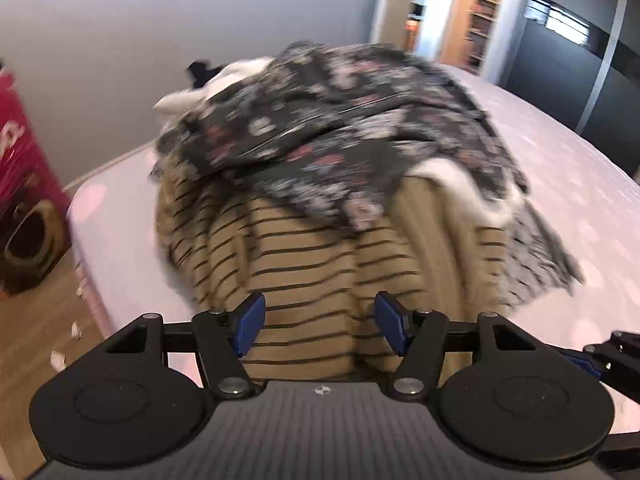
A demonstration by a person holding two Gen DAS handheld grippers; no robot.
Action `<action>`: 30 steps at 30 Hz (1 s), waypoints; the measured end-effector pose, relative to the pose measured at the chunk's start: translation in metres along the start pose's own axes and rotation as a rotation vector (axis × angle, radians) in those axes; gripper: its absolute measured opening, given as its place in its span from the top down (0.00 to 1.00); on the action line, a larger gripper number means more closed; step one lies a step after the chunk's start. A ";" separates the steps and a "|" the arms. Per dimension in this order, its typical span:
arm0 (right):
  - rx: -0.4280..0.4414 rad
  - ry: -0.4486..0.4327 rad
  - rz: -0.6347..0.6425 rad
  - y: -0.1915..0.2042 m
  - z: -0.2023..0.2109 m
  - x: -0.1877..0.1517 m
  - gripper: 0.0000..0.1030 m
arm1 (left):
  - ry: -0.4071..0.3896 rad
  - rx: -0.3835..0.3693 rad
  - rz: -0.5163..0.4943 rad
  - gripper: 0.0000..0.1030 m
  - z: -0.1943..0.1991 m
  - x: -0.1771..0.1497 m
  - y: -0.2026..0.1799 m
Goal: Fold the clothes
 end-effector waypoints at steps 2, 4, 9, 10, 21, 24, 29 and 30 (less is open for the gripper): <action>-0.007 0.015 -0.014 -0.003 -0.011 -0.001 0.52 | 0.051 -0.006 0.035 0.43 -0.011 -0.005 0.006; -0.006 0.030 -0.019 -0.004 -0.018 -0.003 0.59 | 0.098 -0.012 0.067 0.54 -0.021 -0.010 0.010; 0.038 0.017 -0.013 0.002 -0.008 -0.001 0.98 | 0.110 -0.066 0.005 0.98 -0.013 -0.011 -0.001; 0.050 0.014 0.003 0.005 -0.002 -0.001 0.98 | 0.097 -0.063 -0.029 0.99 -0.006 -0.011 -0.006; -0.078 0.100 0.096 -0.019 0.117 -0.036 0.99 | 0.055 -0.250 -0.290 1.00 0.087 -0.049 -0.079; -0.147 0.117 0.040 -0.041 0.150 -0.047 0.99 | 0.063 -0.317 -0.337 1.00 0.106 -0.063 -0.105; -0.261 0.084 0.008 -0.064 0.212 -0.058 0.99 | 0.051 -0.418 -0.467 1.00 0.143 -0.089 -0.150; -0.277 0.076 -0.001 -0.067 0.225 -0.058 1.00 | 0.046 -0.445 -0.483 1.00 0.151 -0.093 -0.158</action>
Point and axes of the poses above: each gripper's, at about its wrist camera, not at the fingertips, and z roughly against the way its jaws point, y to its left, x to its top, the point moved 5 cm from there along -z, roughly the way its jaws point, and after that the axes turned 5 degrees about -y, right-handed, at the moved point
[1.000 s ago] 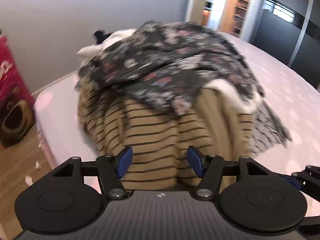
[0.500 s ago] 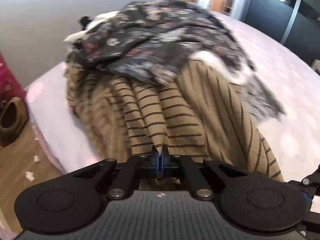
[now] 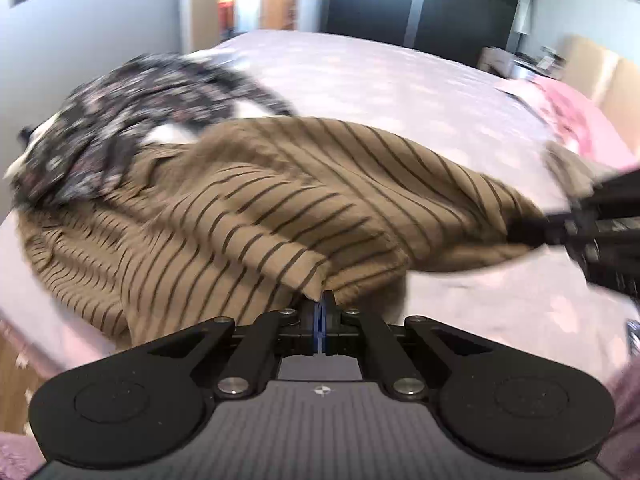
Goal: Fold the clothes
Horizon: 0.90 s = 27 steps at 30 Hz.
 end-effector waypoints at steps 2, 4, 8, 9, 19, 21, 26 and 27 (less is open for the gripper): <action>-0.058 -0.007 0.000 -0.012 0.018 -0.003 1.00 | -0.014 -0.049 -0.035 1.00 0.007 0.001 -0.023; -0.128 -0.009 0.003 -0.023 0.034 -0.006 1.00 | -0.024 -0.101 -0.058 1.00 0.013 0.003 -0.044; -0.254 0.027 -0.073 -0.055 0.061 -0.020 1.00 | -0.036 -0.201 -0.106 1.00 0.025 0.005 -0.079; -0.284 0.036 -0.085 -0.063 0.066 -0.026 1.00 | -0.038 -0.217 -0.123 1.00 0.026 0.006 -0.085; -0.251 0.099 -0.229 -0.081 0.043 -0.058 0.96 | -0.059 -0.132 -0.186 0.76 0.021 0.016 -0.063; -0.237 0.097 -0.234 -0.079 0.038 -0.056 0.89 | -0.064 -0.115 -0.174 0.59 0.025 0.020 -0.047; -0.228 0.090 -0.203 -0.082 0.028 -0.048 0.64 | -0.062 -0.036 -0.076 0.51 0.025 0.035 0.014; -0.220 0.091 -0.207 -0.083 0.025 -0.048 0.62 | -0.061 -0.010 -0.047 0.49 0.025 0.037 0.028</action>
Point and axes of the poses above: each gripper's, at about its wrist camera, not at the fingertips, and z roughly against the way its jaws point, y to its left, x to its top, the point moved 5 cm from there along -z, roughly the way its jaws point, and after that the axes turned 5 degrees about -y, right-handed, at the moved point
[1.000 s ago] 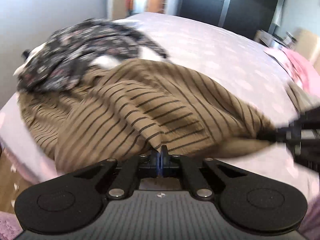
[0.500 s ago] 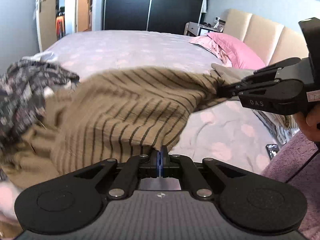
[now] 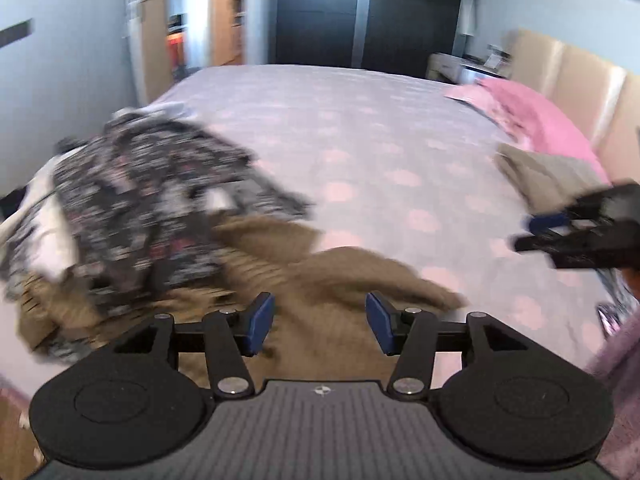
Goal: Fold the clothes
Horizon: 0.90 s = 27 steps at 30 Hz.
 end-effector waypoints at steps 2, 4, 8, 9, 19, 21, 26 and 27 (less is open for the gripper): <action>0.015 0.006 -0.005 0.000 -0.007 0.002 0.60 | -0.003 0.050 0.057 0.47 -0.002 0.006 0.029; 0.030 0.012 -0.003 0.005 -0.015 0.003 0.60 | -0.017 0.095 0.109 0.46 -0.002 0.012 0.057; 0.068 0.009 0.023 0.023 -0.029 0.010 0.58 | -0.031 0.152 0.191 0.39 -0.006 0.025 0.107; 0.079 0.007 0.027 0.027 -0.033 0.012 0.57 | -0.027 0.161 0.211 0.37 -0.010 0.027 0.119; 0.130 0.044 0.019 0.058 -0.066 0.020 0.55 | 0.049 0.274 0.451 0.36 -0.074 0.016 0.220; 0.134 0.050 0.031 0.062 -0.070 0.018 0.54 | 0.058 0.275 0.525 0.35 -0.085 0.013 0.239; 0.146 0.060 0.051 0.070 -0.077 0.016 0.54 | 0.071 0.233 0.574 0.29 -0.104 0.012 0.264; 0.148 0.060 0.053 0.072 -0.079 0.017 0.54 | 0.062 0.220 0.581 0.29 -0.109 0.012 0.267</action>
Point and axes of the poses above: each gripper's, at about its wrist camera, not at the fingertips, and z roughly against the way its jaws point, y to its left, x to its top, the point moved 5 cm from there along -z, roughly the way its jaws point, and after that the axes turned 5 degrees about -y, right-handed, at the moved point
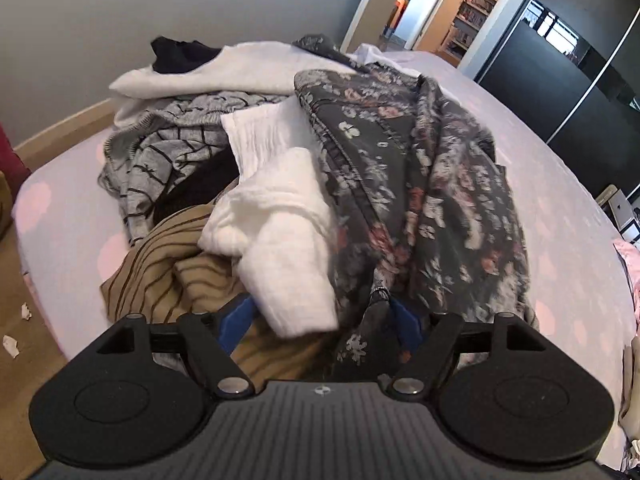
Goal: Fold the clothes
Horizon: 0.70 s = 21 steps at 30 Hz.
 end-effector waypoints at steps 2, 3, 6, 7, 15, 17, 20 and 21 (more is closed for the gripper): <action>0.003 0.000 0.007 0.003 -0.004 0.001 0.54 | -0.004 -0.046 0.046 0.29 -0.004 0.003 -0.001; 0.005 0.002 0.014 0.006 -0.005 0.001 0.53 | -0.005 -0.069 0.071 0.30 -0.006 0.004 -0.001; 0.011 0.006 0.038 0.013 -0.008 0.001 0.52 | -0.049 -0.124 0.068 0.30 0.000 0.011 -0.013; 0.013 0.007 0.046 0.015 -0.008 0.001 0.52 | -0.054 -0.132 0.063 0.30 0.001 0.014 -0.018; -0.003 0.019 0.025 0.011 -0.020 -0.001 0.52 | 0.025 -0.042 0.052 0.36 -0.038 0.021 -0.038; -0.007 0.019 0.017 0.009 -0.022 -0.002 0.52 | 0.025 -0.003 0.036 0.47 -0.042 0.021 -0.043; 0.037 0.014 -0.003 0.013 -0.023 0.001 0.52 | -0.028 0.066 -0.062 0.68 -0.033 0.025 -0.060; 0.060 0.012 -0.001 0.016 -0.024 0.003 0.49 | -0.056 0.088 -0.104 0.75 -0.027 0.029 -0.066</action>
Point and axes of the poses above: each gripper's, at about its wrist camera, not at the fingertips, and z roughly against the way its jaws point, y to its left, x to its top, the point moved 5 cm from there along -z, roughly the way its jaws point, and after that the axes turned 5 degrees about -y, right-handed, at the moved point
